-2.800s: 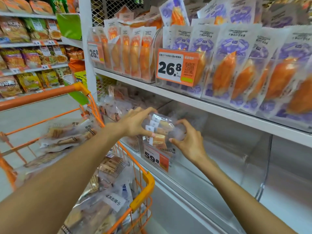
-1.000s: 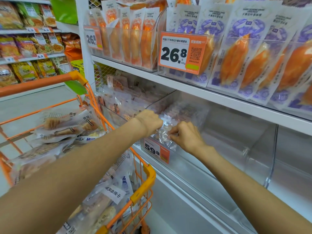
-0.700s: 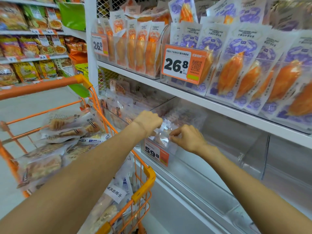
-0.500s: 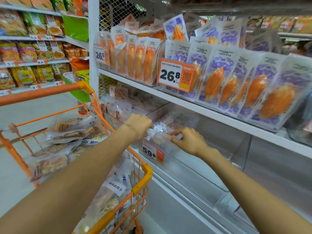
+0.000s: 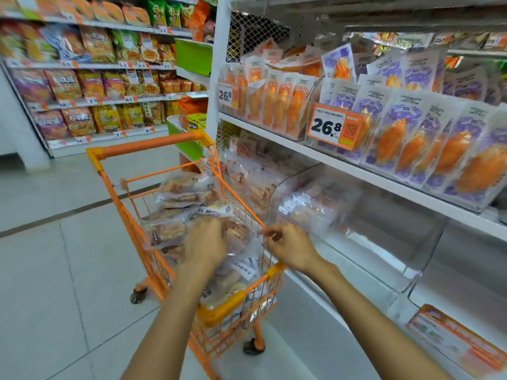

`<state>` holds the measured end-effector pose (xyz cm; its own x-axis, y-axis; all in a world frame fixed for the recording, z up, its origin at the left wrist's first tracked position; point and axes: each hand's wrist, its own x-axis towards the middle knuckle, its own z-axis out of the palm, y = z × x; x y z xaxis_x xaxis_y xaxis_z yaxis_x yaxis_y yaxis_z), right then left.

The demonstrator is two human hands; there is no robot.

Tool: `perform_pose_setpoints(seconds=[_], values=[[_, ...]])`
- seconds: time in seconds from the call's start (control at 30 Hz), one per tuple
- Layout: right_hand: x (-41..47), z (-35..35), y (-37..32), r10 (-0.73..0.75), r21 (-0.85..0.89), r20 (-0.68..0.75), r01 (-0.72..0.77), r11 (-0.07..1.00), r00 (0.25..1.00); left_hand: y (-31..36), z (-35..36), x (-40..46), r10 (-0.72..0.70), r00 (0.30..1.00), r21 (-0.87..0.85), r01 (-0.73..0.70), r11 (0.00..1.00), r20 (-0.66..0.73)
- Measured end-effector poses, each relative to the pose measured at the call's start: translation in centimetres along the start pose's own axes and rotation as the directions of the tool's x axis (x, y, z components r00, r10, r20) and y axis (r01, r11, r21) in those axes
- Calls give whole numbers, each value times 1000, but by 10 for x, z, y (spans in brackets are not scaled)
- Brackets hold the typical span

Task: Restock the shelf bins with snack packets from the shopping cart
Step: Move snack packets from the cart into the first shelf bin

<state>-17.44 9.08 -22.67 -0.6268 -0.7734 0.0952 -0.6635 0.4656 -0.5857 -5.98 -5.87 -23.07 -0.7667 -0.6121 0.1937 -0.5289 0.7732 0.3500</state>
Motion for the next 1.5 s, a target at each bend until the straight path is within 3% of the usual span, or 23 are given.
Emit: perform_pose_setpoints(seconds=[0.07, 0.17, 0.23, 0.3, 0.4, 0.5, 0.6, 0.7, 0.83, 0.93, 1.03, 1.13, 1.23, 1.3, 1.33, 1.4, 1.5], values=[[2, 23, -10, -5, 28, -6, 5, 1000, 1000, -21, 10, -14, -21, 1000, -2, 21, 1000, -14], [10, 46, -21, 23, 77, 18, -25, 997, 1000, -45, 15, -18, 100, 993, -17, -99, 995, 59], [12, 60, -23, 38, -32, 76, -35, 999, 996, -52, 11, -20, 119, 989, -160, -103, 982, 92], [11, 69, -22, 36, -171, 38, -29, 985, 999, -57, 10, -24, 122, 987, -233, -96, 968, 103], [13, 70, -21, -29, -155, -75, 17, 988, 997, -61, 11, -26, 94, 988, -242, -63, 968, 121], [22, 60, -12, -63, -171, -58, 52, 984, 996, -58, 8, -21, 46, 997, -284, -27, 959, 62], [30, 39, 2, -32, -30, -164, 28, 999, 986, -56, 3, -19, 13, 994, -512, 43, 858, 106], [34, 18, 8, 2, 218, -298, 66, 974, 955, -55, 1, -17, -34, 994, -592, 90, 801, 105], [27, -2, 2, 7, 518, -31, 9, 855, 1000, -46, -5, -13, -123, 983, -675, 182, 716, 134], [22, -5, 1, -37, 588, 136, -51, 807, 990, -34, -14, -13, -112, 965, -731, 253, 633, 238], [19, -3, -4, -76, 581, 169, -38, 813, 983, -27, -23, -18, -21, 902, -772, 380, 510, 431], [16, -1, -13, -54, 644, 111, -31, 764, 992, -26, -30, -20, 15, 890, -816, 410, 406, 455], [22, 16, -24, 96, 716, 20, -81, 694, 995, -38, -29, -17, -74, 920, -868, 389, 309, 386], [31, 29, -36, 208, 793, -5, -123, 596, 978, -50, -27, -15, -209, 923, -891, 372, 259, 324], [34, 37, -42, 198, 781, -22, -107, 615, 980, -56, -28, -14, -297, 914, -914, 347, 212, 278], [40, 54, -54, 42, 651, -40, -5, 759, 998, -70, -35, -14, -447, 879, -963, 243, 119, 166], [55, 84, -67, -289, 346, 118, 233, 909, 950, -88, -44, -15, -577, 813, -984, 154, 92, 73]])
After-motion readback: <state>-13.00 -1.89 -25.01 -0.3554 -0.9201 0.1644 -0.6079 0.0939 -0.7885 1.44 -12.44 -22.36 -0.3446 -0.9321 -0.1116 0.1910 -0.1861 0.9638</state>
